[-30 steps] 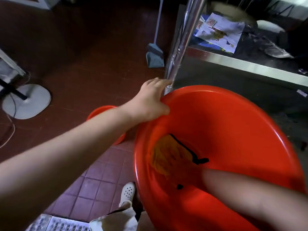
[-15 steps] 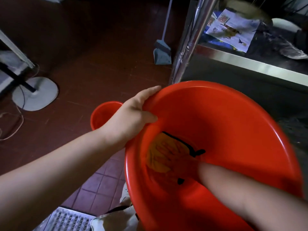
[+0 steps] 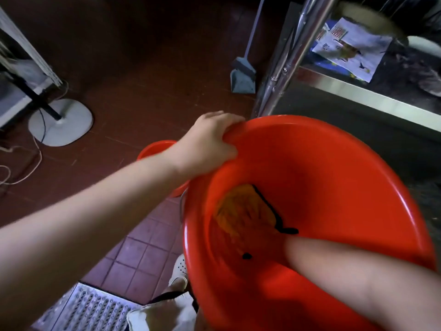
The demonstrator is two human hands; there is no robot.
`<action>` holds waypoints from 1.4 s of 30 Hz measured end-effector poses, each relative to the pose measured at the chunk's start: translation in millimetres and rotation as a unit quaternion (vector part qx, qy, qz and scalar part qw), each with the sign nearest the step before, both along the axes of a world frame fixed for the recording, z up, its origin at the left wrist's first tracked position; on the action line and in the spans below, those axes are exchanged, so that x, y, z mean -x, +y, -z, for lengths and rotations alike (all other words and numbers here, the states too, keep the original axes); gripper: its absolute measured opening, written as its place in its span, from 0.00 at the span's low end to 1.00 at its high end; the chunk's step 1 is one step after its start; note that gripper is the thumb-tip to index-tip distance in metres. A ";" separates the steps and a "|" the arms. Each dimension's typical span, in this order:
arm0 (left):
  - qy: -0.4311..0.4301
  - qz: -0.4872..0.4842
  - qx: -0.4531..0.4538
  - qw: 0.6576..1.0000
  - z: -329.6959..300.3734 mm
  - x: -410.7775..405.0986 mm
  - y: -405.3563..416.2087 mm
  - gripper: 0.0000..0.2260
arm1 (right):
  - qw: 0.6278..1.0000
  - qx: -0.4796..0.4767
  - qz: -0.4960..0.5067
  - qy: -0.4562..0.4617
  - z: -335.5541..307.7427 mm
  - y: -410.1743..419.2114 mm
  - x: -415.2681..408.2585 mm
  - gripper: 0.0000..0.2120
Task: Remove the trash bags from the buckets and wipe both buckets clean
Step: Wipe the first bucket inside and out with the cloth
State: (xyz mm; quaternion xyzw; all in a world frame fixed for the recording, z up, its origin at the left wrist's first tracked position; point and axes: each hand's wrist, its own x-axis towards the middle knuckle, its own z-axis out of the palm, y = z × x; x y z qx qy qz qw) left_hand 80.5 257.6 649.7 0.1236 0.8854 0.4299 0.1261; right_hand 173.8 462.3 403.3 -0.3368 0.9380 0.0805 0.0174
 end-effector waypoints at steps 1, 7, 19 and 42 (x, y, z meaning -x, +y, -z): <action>-0.028 0.018 0.011 0.999 -2.3 10.3 3.3 0.32 | 0.997 -0.008 -0.075 0.010 3.3 3.2 -4.1 0.30; -0.143 0.016 -0.103 0.984 9.0 15.0 6.6 0.34 | 0.985 -0.061 -0.150 -0.055 -2.2 5.8 2.0 0.30; -0.158 -0.016 -0.140 0.977 7.1 2.1 5.6 0.33 | 0.944 -0.074 0.165 -0.277 -72.4 3.3 48.5 0.29; -0.116 -0.067 -0.144 0.981 0.2 -10.9 15.7 0.14 | 0.956 0.145 0.243 0.077 -246.7 -15.5 48.8 0.34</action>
